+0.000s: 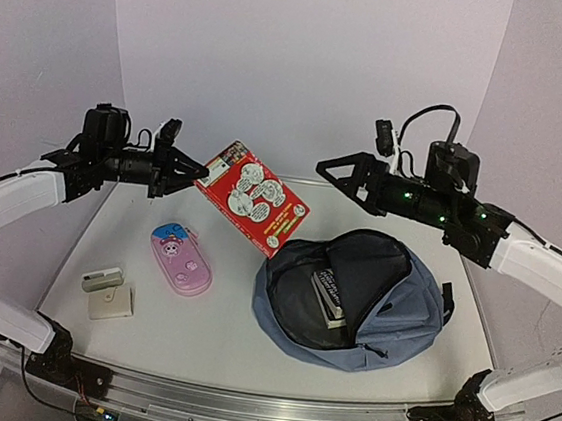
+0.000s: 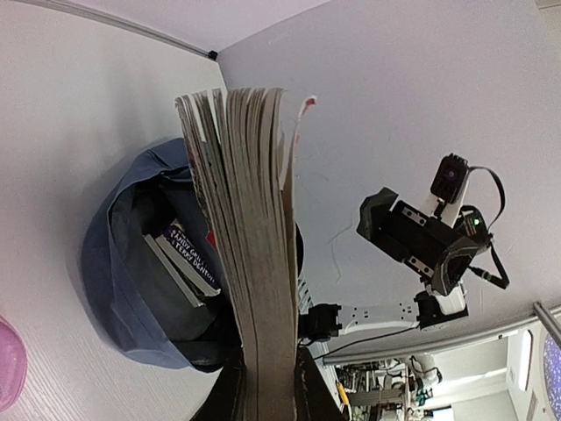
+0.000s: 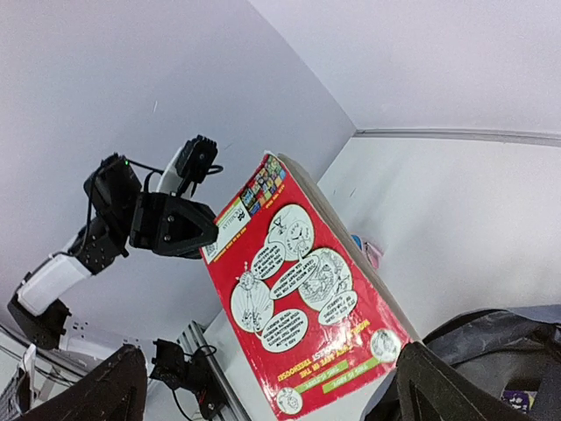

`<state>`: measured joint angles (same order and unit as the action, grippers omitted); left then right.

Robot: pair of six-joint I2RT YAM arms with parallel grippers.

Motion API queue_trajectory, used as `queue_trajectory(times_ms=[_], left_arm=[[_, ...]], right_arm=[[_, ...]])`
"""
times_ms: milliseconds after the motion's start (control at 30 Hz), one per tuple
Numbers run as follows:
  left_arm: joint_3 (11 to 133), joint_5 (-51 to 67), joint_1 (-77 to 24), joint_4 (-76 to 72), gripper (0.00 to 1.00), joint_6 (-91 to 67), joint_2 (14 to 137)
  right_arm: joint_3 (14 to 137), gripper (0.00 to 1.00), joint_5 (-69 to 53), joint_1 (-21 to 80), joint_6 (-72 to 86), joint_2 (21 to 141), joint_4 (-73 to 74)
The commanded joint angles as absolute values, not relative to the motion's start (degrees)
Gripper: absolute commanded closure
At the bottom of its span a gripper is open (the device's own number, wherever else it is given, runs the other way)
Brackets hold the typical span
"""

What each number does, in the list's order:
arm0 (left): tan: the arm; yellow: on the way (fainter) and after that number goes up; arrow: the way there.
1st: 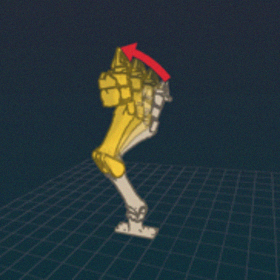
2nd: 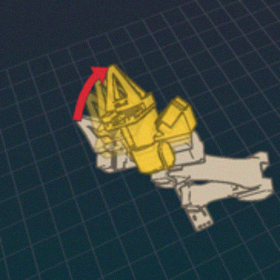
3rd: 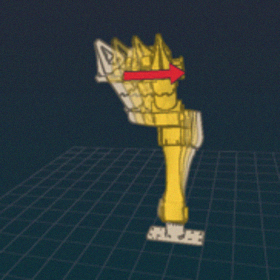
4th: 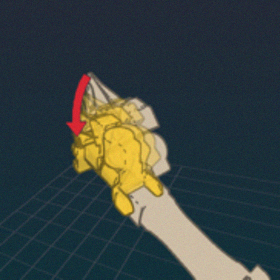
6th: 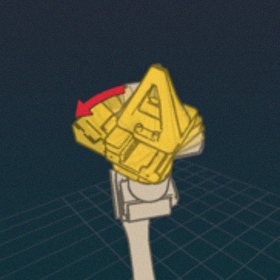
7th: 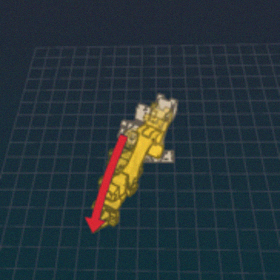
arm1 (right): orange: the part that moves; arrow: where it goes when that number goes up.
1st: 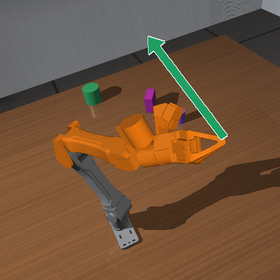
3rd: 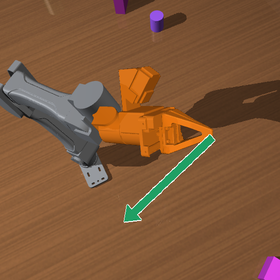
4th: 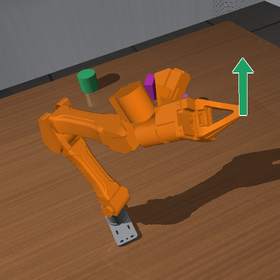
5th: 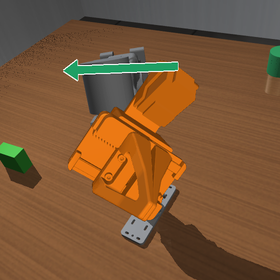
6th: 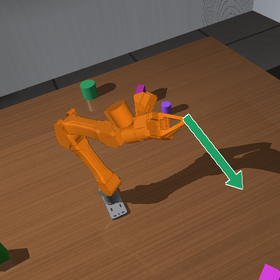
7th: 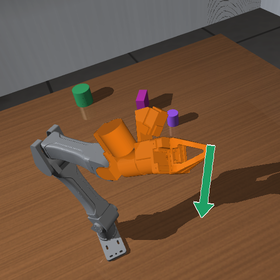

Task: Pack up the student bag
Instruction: Pick up the book from the center of the board.

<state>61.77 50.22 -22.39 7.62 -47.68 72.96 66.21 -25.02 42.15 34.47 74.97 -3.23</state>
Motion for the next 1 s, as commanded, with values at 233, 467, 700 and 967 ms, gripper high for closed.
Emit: queue_trajectory(times_ms=[233, 467, 700, 967], left_arm=[[57.55, 42.24, -22.32, -11.59, 1.0, -59.1, 67.76], [57.03, 44.85, -22.32, -14.84, 1.0, -60.93, 68.43], [56.46, 46.6, -22.33, -16.14, 1.0, -61.22, 67.55], [56.39, 50.32, -22.39, -16.58, 1.0, -61.13, 68.73]], right_arm=[[52.2, 0.02, -25.62, 44.84, 55.24, 74.92, -23.49], [50.36, 0.02, -24.7, 46.11, 61.84, 79.7, -33.57], [54.38, 0.02, -24.78, 46.35, 63.88, 86.29, -35.09], [57.47, 0.02, -26.67, 46.38, 67.84, 92.05, -43.98]])
